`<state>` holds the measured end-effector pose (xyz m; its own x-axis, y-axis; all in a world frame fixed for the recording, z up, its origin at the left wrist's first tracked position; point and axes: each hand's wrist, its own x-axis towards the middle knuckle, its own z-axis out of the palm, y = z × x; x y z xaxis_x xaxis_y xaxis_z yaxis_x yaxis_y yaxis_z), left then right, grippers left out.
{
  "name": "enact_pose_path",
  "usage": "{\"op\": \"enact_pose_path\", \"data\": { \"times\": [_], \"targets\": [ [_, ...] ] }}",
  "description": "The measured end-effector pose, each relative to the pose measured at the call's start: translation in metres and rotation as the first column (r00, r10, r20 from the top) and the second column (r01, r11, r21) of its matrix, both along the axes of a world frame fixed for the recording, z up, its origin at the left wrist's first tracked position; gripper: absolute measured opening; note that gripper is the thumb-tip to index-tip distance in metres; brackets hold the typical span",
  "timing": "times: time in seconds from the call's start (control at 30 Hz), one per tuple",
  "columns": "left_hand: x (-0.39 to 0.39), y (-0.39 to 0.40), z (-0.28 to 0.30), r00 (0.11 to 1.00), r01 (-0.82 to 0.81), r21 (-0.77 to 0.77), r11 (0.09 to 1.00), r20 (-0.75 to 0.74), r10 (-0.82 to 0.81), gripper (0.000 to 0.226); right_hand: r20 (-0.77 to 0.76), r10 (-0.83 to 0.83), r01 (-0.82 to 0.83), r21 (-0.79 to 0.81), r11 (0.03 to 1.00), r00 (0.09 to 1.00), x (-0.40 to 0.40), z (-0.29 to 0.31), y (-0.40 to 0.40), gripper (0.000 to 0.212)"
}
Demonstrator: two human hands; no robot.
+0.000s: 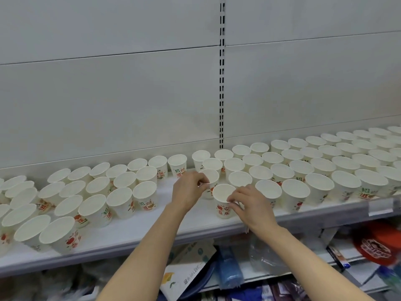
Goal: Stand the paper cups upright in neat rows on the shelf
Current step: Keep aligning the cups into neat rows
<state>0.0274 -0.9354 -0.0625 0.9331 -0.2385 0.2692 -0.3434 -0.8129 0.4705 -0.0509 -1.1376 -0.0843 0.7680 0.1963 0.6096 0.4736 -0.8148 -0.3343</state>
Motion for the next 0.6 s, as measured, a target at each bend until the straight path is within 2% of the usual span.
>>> {"op": "enact_pose_path", "data": {
  "times": [0.07,0.13,0.23,0.33,0.6],
  "targets": [
    [-0.004,-0.002,0.001,1.0,-0.006,-0.017,1.0,0.009,0.006,0.01,-0.007,0.007,-0.007,-0.004,1.0,1.0,-0.001,0.0,-0.002,0.013],
    [-0.006,-0.001,0.005,0.999,-0.019,-0.096,0.995,0.03,0.022,0.016,-0.009,0.021,-0.021,-0.007,1.0,1.0,-0.002,-0.001,-0.003,0.013],
    [0.002,0.004,0.022,0.994,-0.08,-0.192,0.978,0.06,0.093,0.011,-0.021,0.038,-0.038,-0.014,0.999,0.999,-0.003,0.001,-0.003,0.013],
    [0.007,0.004,0.036,0.994,-0.095,-0.196,0.976,0.042,0.105,0.004,-0.028,0.057,-0.057,-0.009,0.998,0.998,-0.004,0.003,-0.005,0.01],
    [-0.05,-0.034,0.007,0.98,0.198,-0.208,0.958,0.039,-0.194,0.015,0.034,0.022,-0.021,-0.021,1.0,0.999,-0.024,0.003,-0.034,0.009]
  ]
}}
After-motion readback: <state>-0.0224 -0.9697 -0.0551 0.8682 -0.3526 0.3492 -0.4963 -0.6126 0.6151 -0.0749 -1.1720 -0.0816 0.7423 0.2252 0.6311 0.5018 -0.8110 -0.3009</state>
